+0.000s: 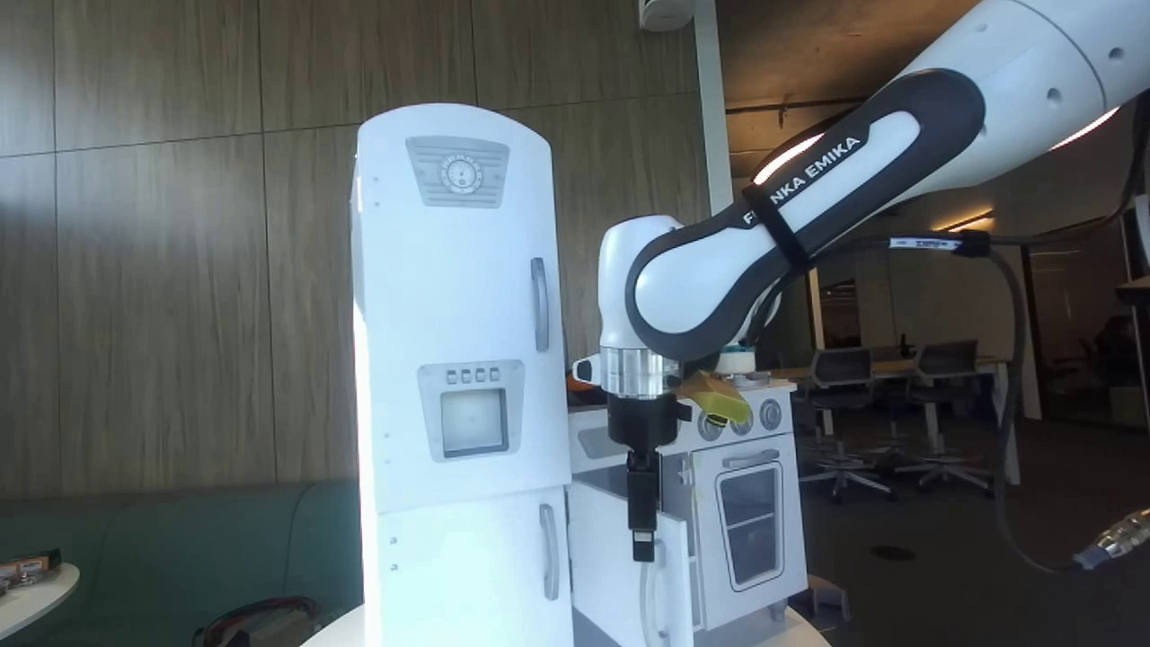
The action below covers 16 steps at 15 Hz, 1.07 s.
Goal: Open the upper cabinet door then open the middle cabinet door and remove the black bowl from the cabinet, place the bowl in the sink.
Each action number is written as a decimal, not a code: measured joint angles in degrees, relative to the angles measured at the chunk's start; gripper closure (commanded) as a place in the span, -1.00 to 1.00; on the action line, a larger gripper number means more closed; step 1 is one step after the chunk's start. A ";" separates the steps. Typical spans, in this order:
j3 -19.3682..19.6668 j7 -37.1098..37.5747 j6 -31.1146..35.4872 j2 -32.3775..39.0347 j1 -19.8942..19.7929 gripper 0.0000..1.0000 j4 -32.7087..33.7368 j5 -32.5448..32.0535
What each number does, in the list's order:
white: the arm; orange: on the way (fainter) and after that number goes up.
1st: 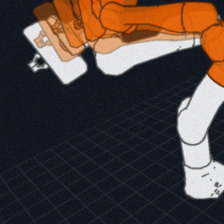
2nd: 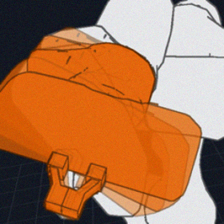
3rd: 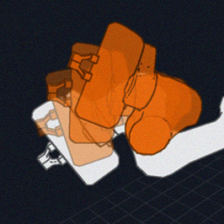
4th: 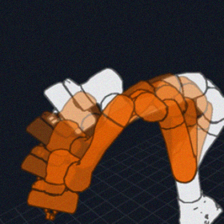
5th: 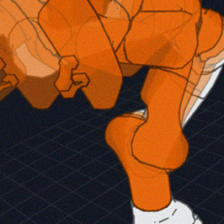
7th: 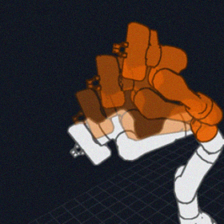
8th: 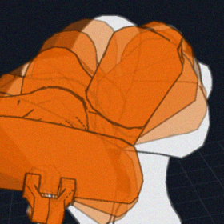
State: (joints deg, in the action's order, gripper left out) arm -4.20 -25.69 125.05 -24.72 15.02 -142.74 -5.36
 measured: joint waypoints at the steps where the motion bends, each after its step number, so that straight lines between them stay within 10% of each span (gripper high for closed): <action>1: -0.68 0.00 -0.02 0.11 0.87 -1.00 0.15 0.09; 16: -1.51 -0.48 6.91 -2.74 3.99 -1.00 7.12 6.72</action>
State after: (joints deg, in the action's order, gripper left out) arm -5.72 -26.16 131.96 -27.46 19.00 -135.62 1.36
